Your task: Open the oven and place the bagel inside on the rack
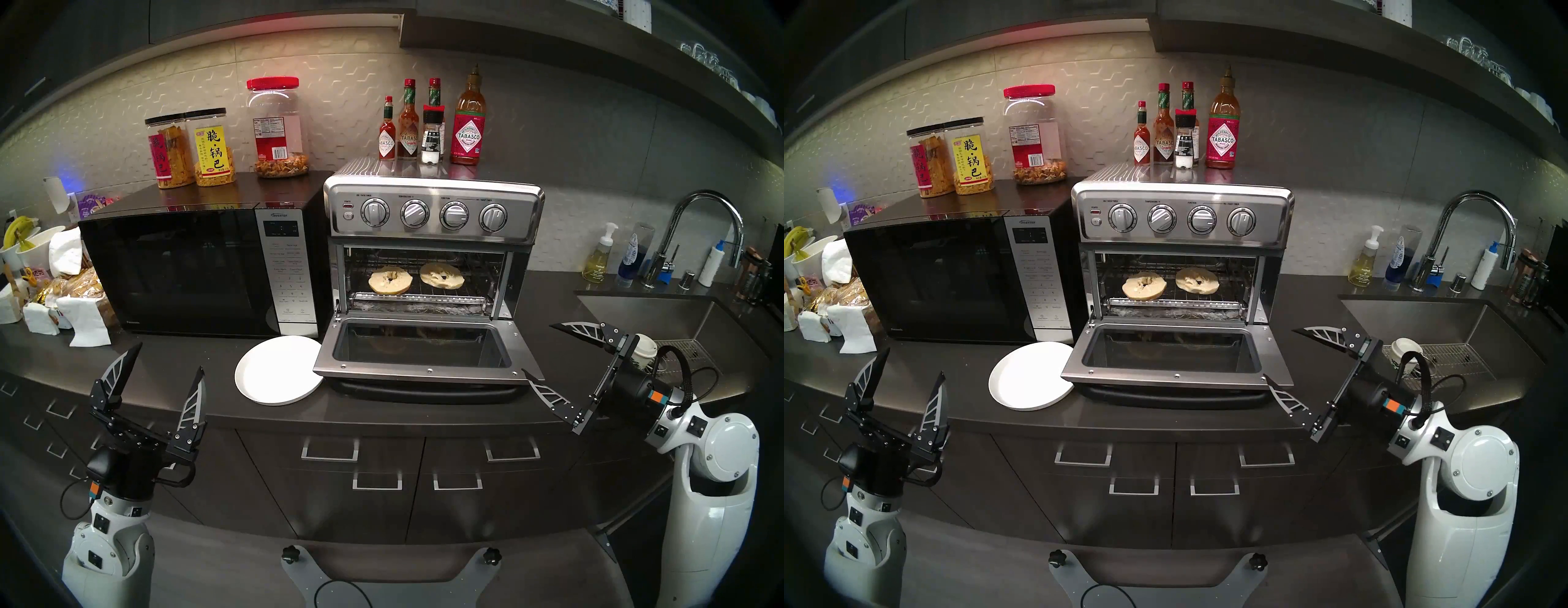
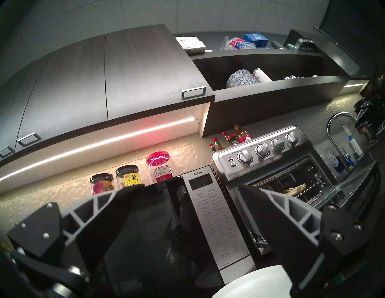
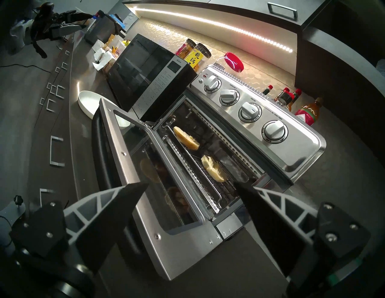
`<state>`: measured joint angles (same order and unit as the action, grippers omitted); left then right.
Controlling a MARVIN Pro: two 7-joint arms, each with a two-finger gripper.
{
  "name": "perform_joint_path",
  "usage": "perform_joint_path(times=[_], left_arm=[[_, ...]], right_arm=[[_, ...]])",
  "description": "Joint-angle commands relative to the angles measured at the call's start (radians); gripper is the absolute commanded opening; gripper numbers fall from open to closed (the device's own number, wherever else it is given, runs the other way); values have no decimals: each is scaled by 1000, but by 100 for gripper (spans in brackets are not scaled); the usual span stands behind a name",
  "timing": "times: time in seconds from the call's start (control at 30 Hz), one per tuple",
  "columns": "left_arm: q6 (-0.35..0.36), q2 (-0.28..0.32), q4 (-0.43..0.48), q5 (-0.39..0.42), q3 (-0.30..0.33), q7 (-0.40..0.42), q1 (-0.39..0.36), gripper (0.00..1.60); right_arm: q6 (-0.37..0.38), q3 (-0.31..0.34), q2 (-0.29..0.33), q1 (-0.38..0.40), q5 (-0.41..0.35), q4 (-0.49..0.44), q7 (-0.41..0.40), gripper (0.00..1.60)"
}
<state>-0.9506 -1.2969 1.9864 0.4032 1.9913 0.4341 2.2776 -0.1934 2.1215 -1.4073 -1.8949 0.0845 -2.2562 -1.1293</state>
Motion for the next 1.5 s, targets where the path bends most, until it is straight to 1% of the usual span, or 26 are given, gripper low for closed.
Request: perform_joint_path(times=[0.0, 0.03, 0.1, 0.33, 0.53, 0.63, 0.67, 0.7, 0.73, 0.77, 0.8, 0.87, 0.97, 1.03, 1.13, 1.3, 1.37, 1.47], left_arm=[[-9, -28, 2, 64, 18, 71, -20, 160], [-9, -37, -1, 83, 23, 99, -26, 160], [-9, -47, -4, 101, 28, 127, -33, 160], [-9, -77, -15, 160, 46, 219, -54, 160], [-9, -109, -27, 218, 65, 311, -77, 160], [-9, -125, -33, 247, 75, 358, -89, 160], [-9, -130, -36, 257, 78, 373, -93, 160], [-9, -135, -38, 266, 81, 388, -97, 160], [-9, -140, -40, 276, 84, 405, -101, 160], [-9, -145, -42, 286, 87, 420, -105, 160], [-9, -151, -45, 296, 91, 436, -109, 160], [-9, -162, -50, 319, 98, 471, -119, 160], [-9, -174, -56, 344, 106, 510, -129, 160], [-9, -178, -58, 353, 109, 522, -133, 160], [-9, -181, -60, 360, 110, 529, -136, 160], [-9, -183, -61, 364, 111, 530, -138, 160], [-9, -185, -62, 367, 112, 535, -140, 160], [-9, -187, -62, 369, 113, 539, -141, 160]], right_arm=[[6, -3, -6, -46, 26, -46, -12, 160], [10, 0, -7, -60, 33, -55, -17, 160], [6, 4, -9, -73, 37, -66, -22, 160], [-30, 5, -45, -146, 49, -115, -43, 160], [-71, 8, -67, -187, 66, -128, -51, 160], [-91, -2, -80, -204, 81, -130, -52, 160], [-98, -6, -85, -209, 87, -130, -51, 142], [-103, -13, -88, -213, 95, -131, -50, 109], [-108, -18, -92, -215, 102, -131, -49, 63], [-113, -25, -97, -217, 111, -130, -46, 50], [-117, -31, -100, -217, 119, -130, -44, 26], [-122, -45, -105, -215, 136, -129, -38, 0], [-133, -73, -115, -210, 170, -124, -26, 0], [-140, -96, -122, -204, 199, -116, -15, 0], [-152, -131, -132, -190, 245, -99, 4, 0], [-144, -182, -143, -143, 315, -61, 32, 0], [-146, -194, -150, -132, 336, -51, 46, 0], [-143, -201, -154, -127, 347, -46, 52, 0]])
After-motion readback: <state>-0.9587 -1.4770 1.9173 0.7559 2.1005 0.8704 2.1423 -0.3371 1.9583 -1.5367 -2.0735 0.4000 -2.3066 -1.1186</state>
